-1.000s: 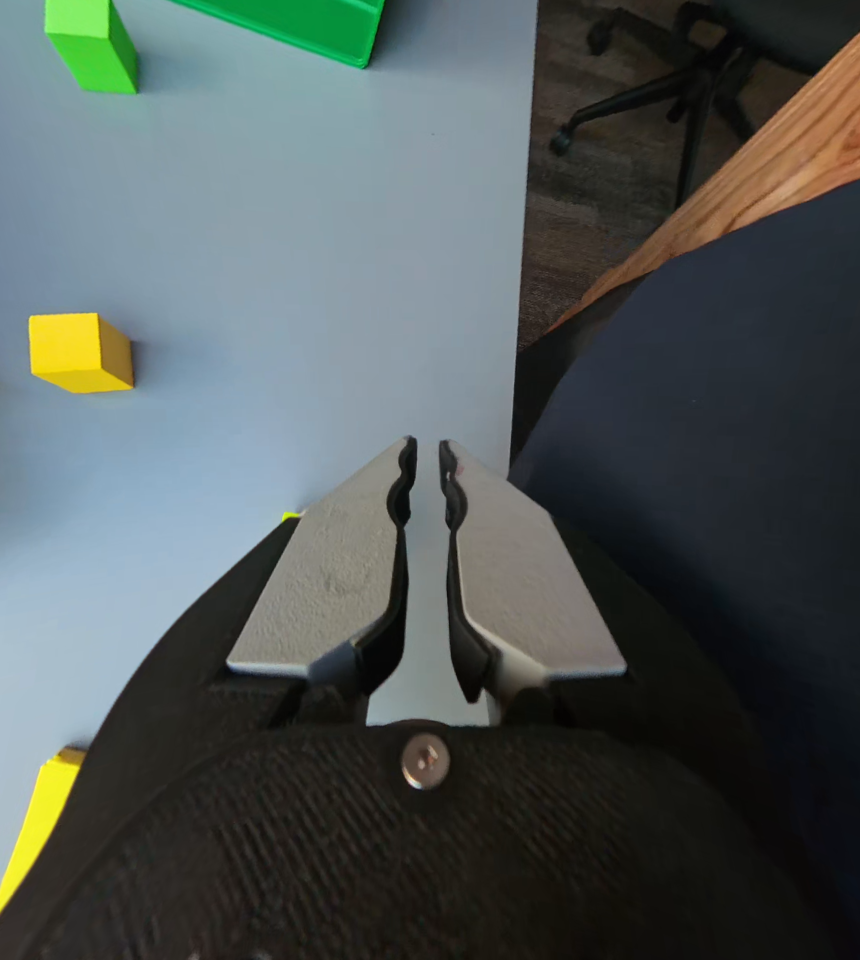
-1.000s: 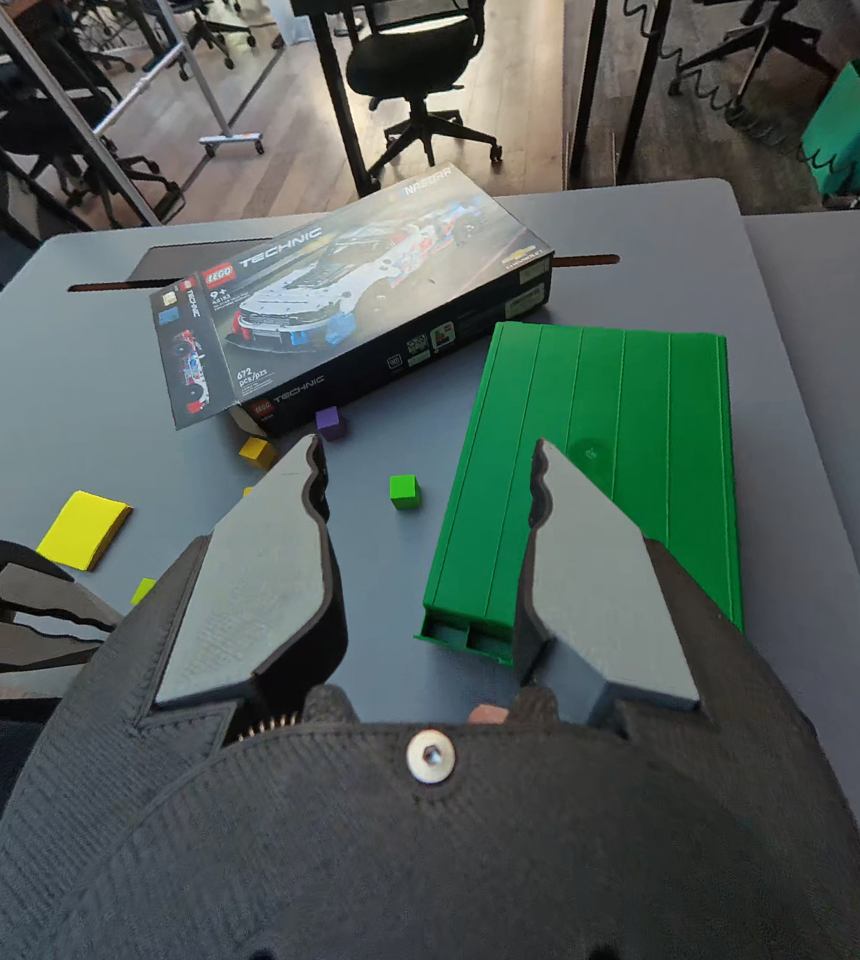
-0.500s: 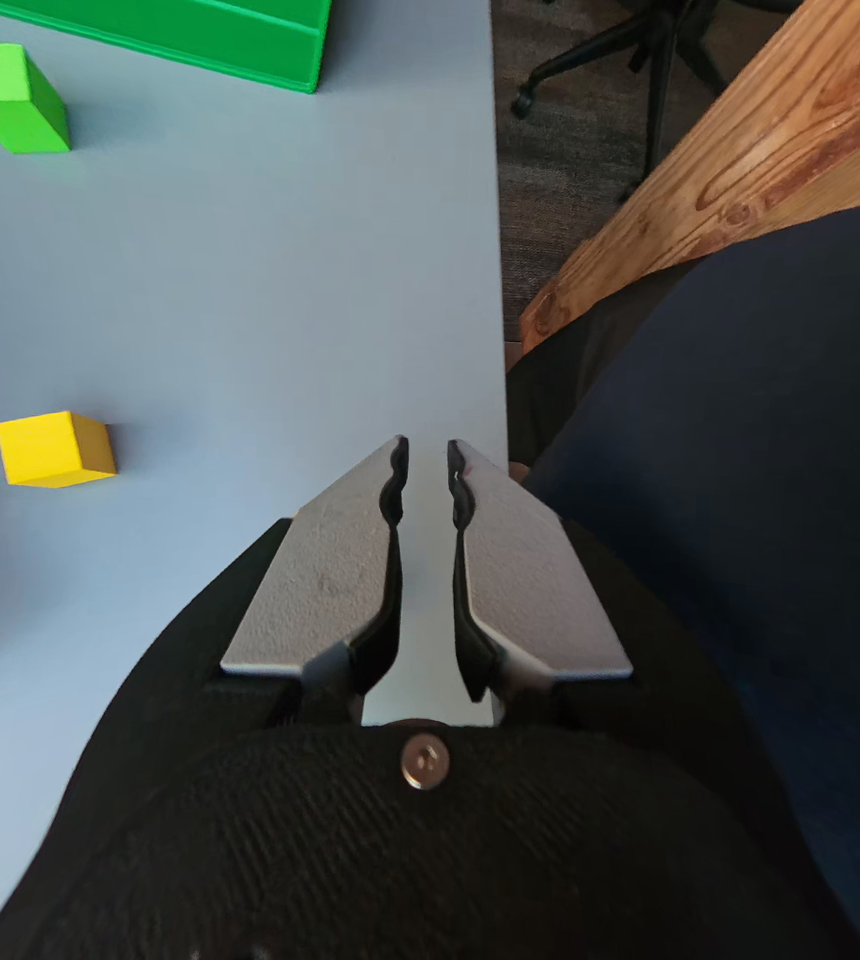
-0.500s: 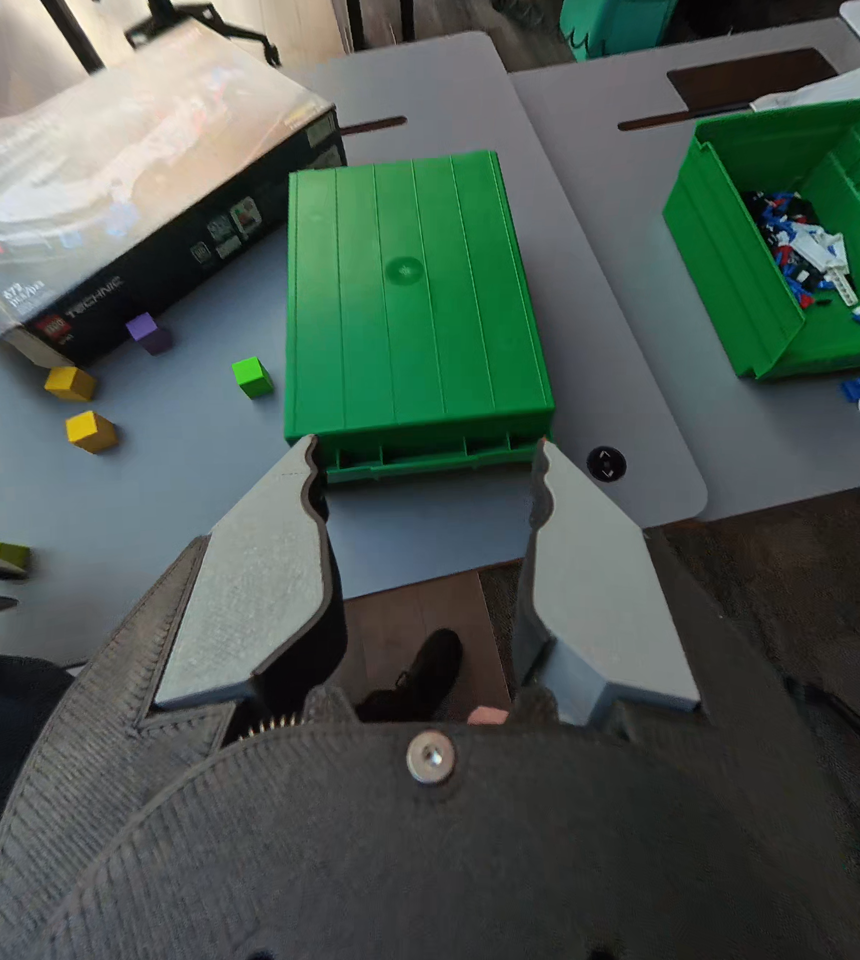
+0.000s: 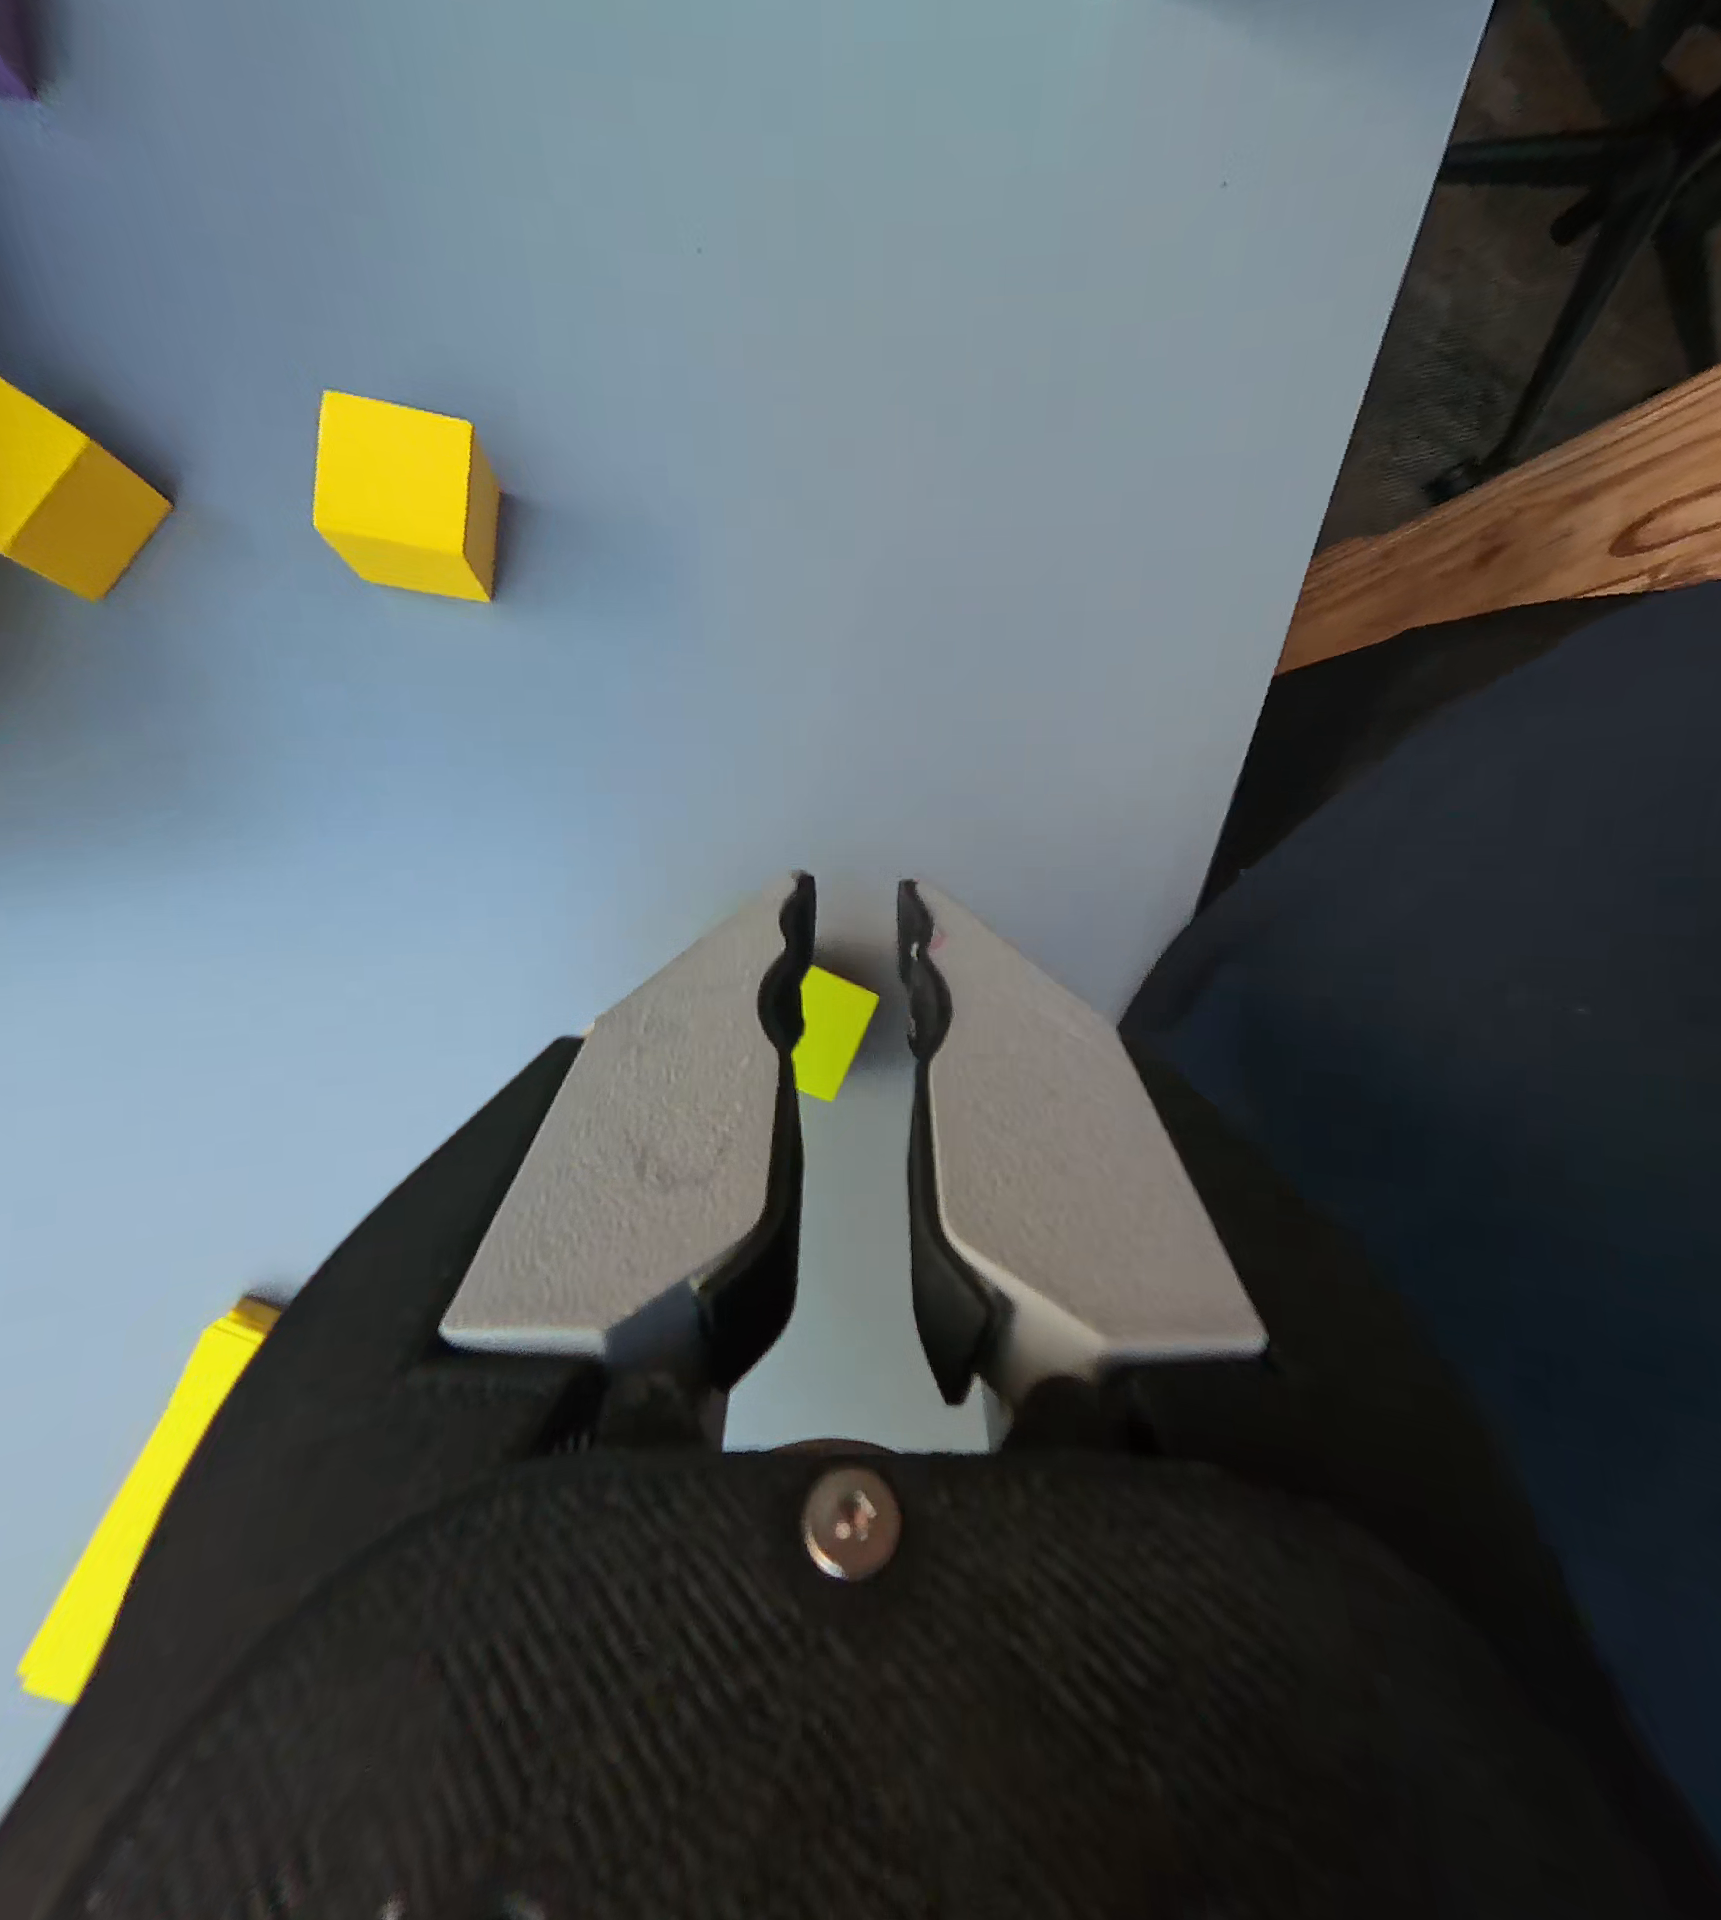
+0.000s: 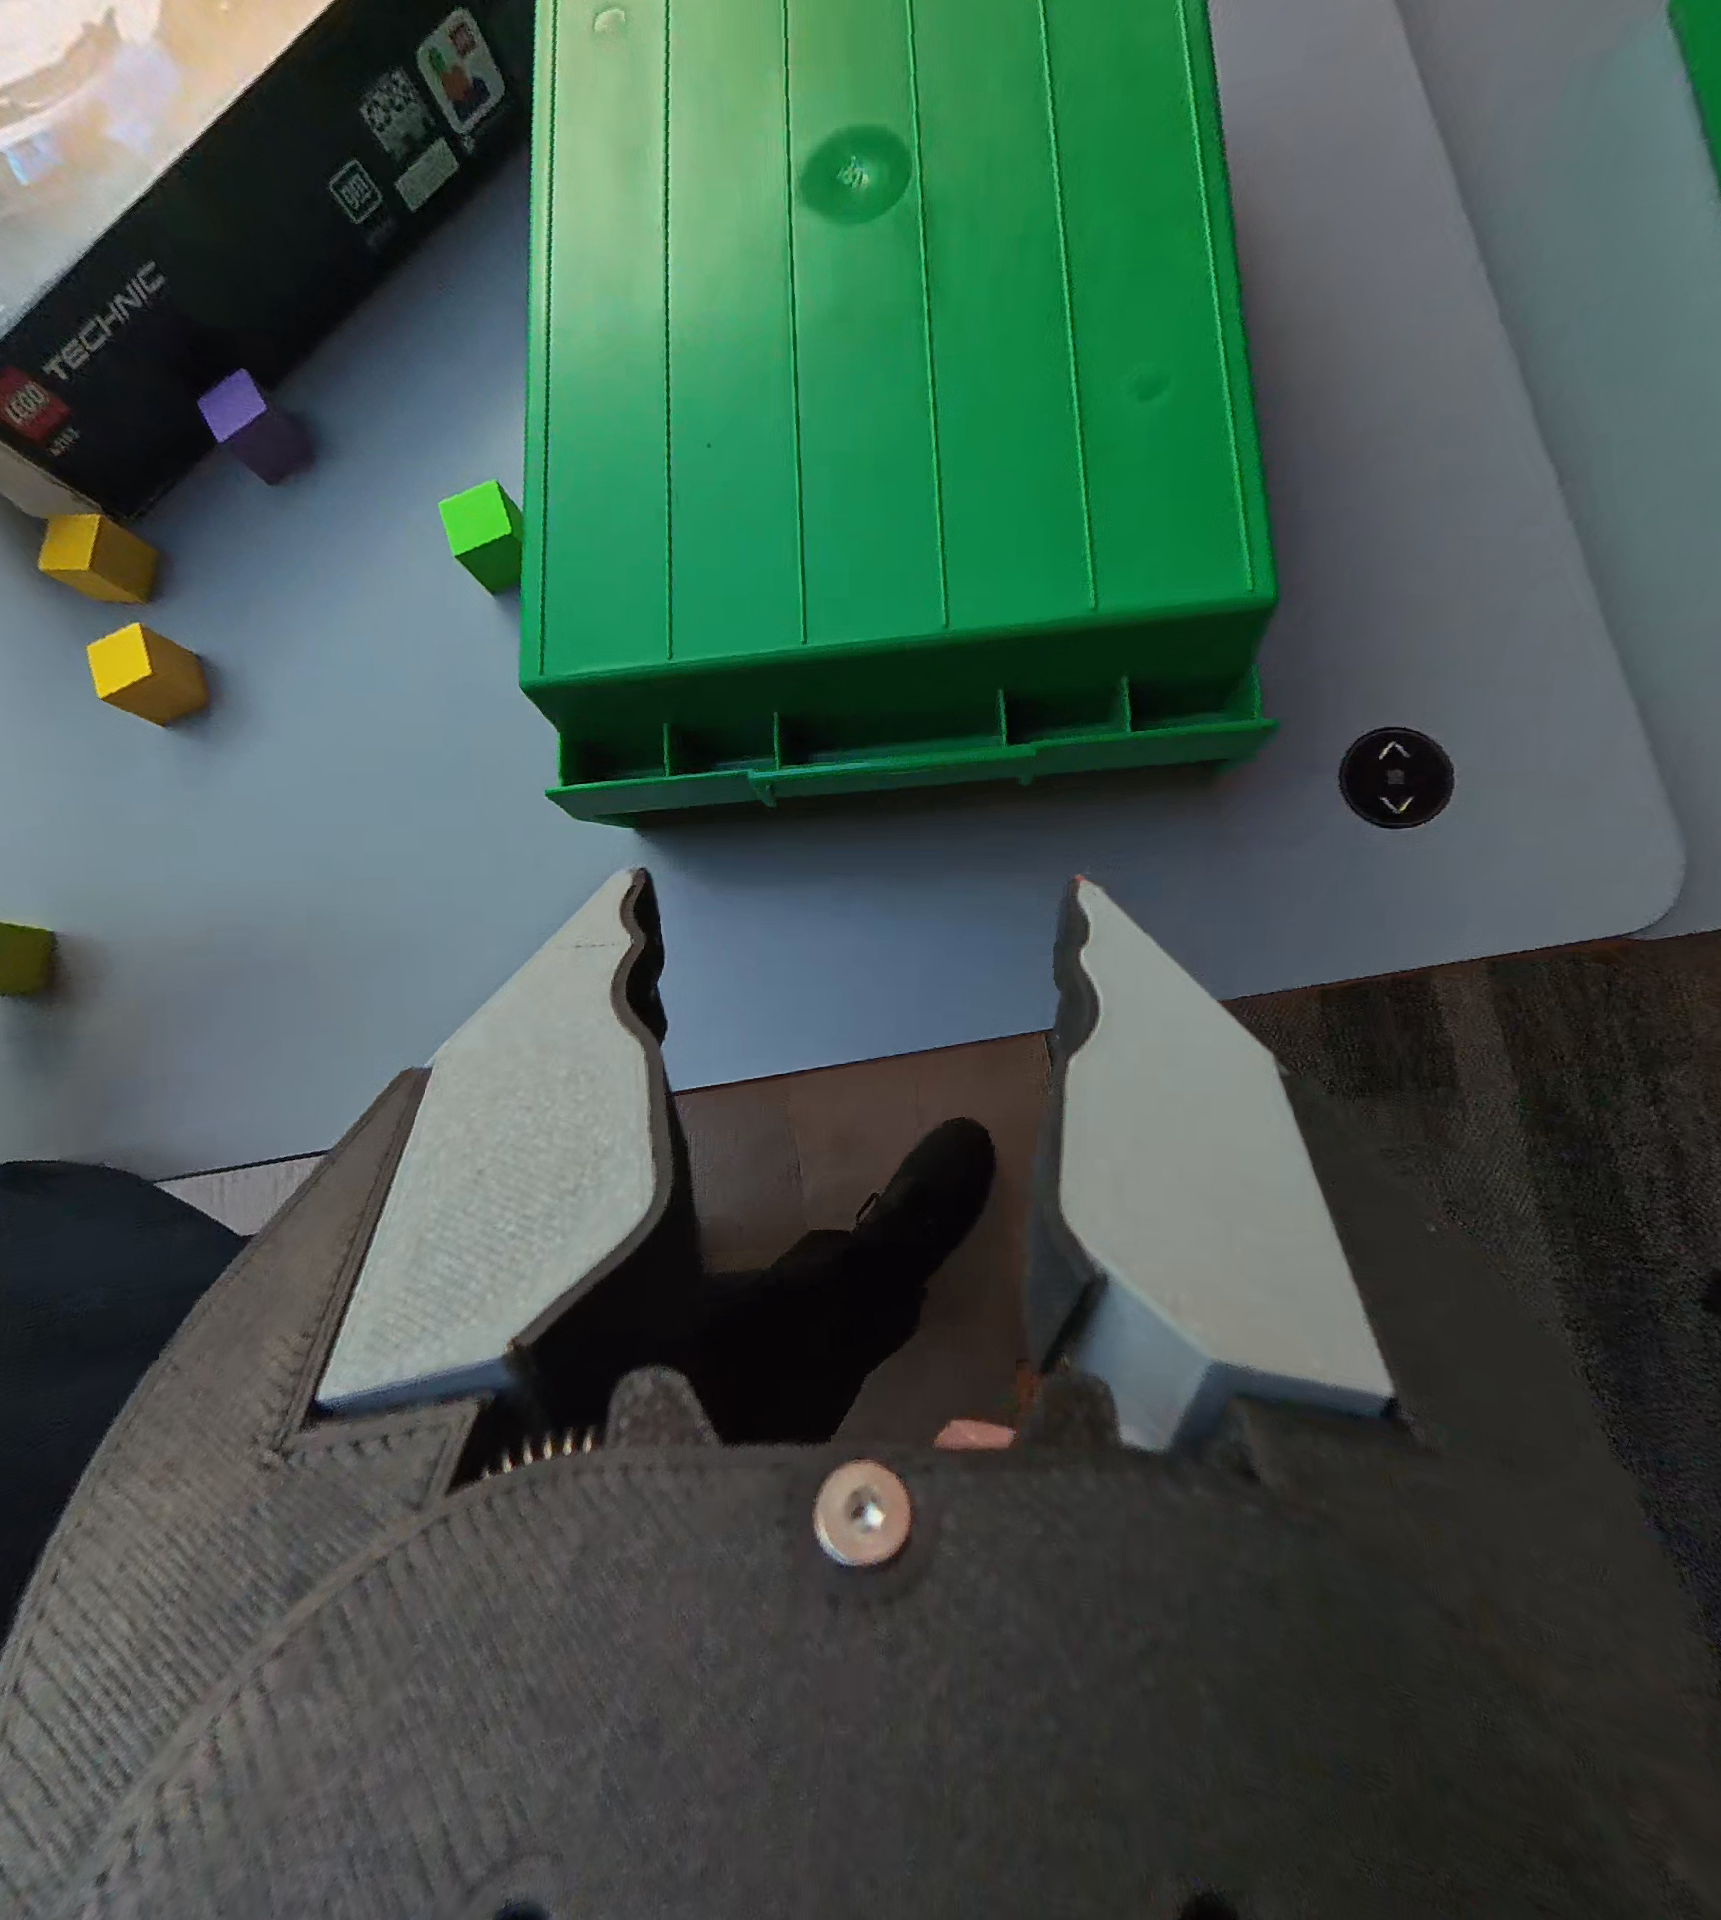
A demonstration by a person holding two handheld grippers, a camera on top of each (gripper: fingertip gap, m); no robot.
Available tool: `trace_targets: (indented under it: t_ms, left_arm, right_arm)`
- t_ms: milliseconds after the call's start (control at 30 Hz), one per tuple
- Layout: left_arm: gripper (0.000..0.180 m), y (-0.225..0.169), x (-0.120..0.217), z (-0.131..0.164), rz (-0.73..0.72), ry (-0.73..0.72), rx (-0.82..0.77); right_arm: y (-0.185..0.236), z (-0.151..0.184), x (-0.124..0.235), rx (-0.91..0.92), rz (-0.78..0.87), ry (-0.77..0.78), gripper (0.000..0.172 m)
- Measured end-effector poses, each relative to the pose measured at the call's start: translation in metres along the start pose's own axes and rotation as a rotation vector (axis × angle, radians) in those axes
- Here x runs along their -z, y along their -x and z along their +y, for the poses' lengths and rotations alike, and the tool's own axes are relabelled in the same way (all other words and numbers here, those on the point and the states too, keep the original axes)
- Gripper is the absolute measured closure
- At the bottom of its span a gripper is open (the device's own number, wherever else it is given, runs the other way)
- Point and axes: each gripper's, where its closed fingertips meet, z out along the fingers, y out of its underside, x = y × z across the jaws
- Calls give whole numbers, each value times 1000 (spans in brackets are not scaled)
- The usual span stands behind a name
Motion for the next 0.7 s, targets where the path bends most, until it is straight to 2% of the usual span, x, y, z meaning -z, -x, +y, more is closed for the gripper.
trace_targets:
  t_ms: [167, 400, 600, 700]
  left_arm:
    - [163, -16, -7, -7, 64, -10, -12]
    - [155, -44, -29, -48, 161, -41, -96]
    - [151, -60, -48, -91, 192, -37, -126]
    - [149, -66, -57, -105, 195, -22, -105]
  right_arm:
    - [3, -6, 0, -56, -36, -14, 96]
    - [-3, -4, 4, -102, -43, 6, 93]
    - [-28, 10, -22, -169, -86, 64, 94]
    - [-48, 8, -40, -133, -91, 79, 98]
